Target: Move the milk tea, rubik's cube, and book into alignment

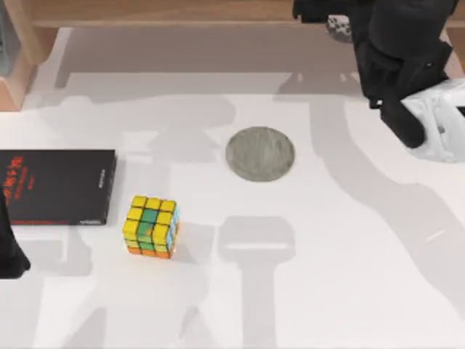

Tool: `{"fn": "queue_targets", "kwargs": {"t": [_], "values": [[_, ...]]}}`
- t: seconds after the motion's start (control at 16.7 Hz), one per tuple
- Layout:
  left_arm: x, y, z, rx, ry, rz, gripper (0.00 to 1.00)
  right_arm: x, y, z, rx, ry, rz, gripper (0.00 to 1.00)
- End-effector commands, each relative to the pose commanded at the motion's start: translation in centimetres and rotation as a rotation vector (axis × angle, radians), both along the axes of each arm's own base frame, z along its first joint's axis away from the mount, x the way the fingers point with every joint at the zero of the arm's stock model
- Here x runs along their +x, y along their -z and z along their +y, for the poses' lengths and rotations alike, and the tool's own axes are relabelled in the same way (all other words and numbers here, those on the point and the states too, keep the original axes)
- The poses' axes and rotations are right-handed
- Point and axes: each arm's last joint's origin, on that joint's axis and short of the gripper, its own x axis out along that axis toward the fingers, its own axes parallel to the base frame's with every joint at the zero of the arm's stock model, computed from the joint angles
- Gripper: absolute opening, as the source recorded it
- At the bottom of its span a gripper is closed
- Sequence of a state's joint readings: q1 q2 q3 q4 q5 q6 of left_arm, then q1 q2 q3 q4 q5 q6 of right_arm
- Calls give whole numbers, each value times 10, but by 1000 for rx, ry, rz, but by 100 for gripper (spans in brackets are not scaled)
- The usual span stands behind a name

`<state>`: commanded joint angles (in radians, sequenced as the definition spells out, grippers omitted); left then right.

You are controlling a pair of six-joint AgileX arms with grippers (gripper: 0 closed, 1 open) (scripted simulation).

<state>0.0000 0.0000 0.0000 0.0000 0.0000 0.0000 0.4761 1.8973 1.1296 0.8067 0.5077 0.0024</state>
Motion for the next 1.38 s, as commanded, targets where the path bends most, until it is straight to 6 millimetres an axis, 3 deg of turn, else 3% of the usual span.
{"fn": "queue_targets", "kwargs": {"t": [0.12,0.54,0.72,1.14,1.38], "values": [[0,0,0,0,0,0,100,-10,11,21,3,-4,-8,0],[0,0,0,0,0,0,100,-45,84,85,-19,36,83,0],[0,0,0,0,0,0,100,-55,105,106,-17,20,98,0],[0,0,0,0,0,0,100,-56,110,108,-16,17,100,0],[0,0,0,0,0,0,100,-56,122,110,-9,16,93,0]]}}
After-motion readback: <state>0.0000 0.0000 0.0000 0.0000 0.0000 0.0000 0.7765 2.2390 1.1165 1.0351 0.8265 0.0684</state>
